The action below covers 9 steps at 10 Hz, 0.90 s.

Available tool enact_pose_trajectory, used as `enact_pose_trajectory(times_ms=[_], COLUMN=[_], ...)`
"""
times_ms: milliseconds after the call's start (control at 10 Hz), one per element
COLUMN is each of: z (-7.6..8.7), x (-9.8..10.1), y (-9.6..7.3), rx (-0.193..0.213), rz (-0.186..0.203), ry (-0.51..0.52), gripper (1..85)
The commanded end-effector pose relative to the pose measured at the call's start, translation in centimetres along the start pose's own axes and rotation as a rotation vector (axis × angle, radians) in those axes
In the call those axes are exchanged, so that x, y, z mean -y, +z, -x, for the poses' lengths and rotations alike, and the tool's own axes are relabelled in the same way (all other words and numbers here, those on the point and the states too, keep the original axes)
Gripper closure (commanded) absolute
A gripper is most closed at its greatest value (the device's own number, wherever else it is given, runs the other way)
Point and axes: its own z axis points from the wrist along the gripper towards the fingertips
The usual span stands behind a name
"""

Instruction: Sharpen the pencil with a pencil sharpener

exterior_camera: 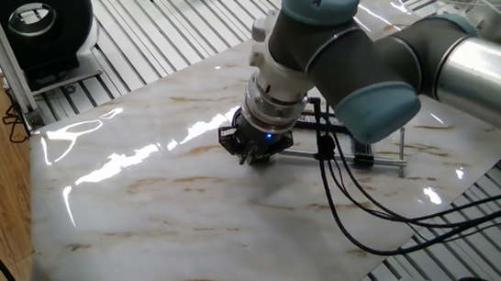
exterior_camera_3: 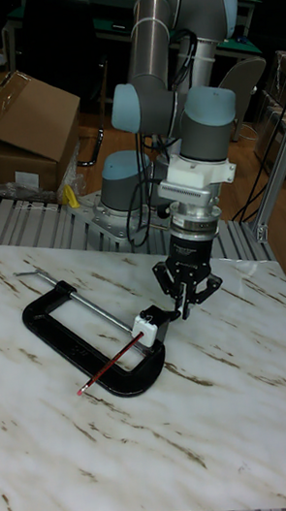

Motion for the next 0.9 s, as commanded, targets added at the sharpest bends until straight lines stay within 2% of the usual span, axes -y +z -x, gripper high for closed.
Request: enact_pose_trajectory(times_ms=[0,300,800], z=[-0.3,-0.3,-0.4], x=[-0.9,-1.0,-0.4], y=[0.8,2.1,3.9], rx=[0.013,0.031,0.036], rz=[0.018,0.013,0.004], ry=[0.009,0.005,0.003], gripper=[84.7,84.7,84.7])
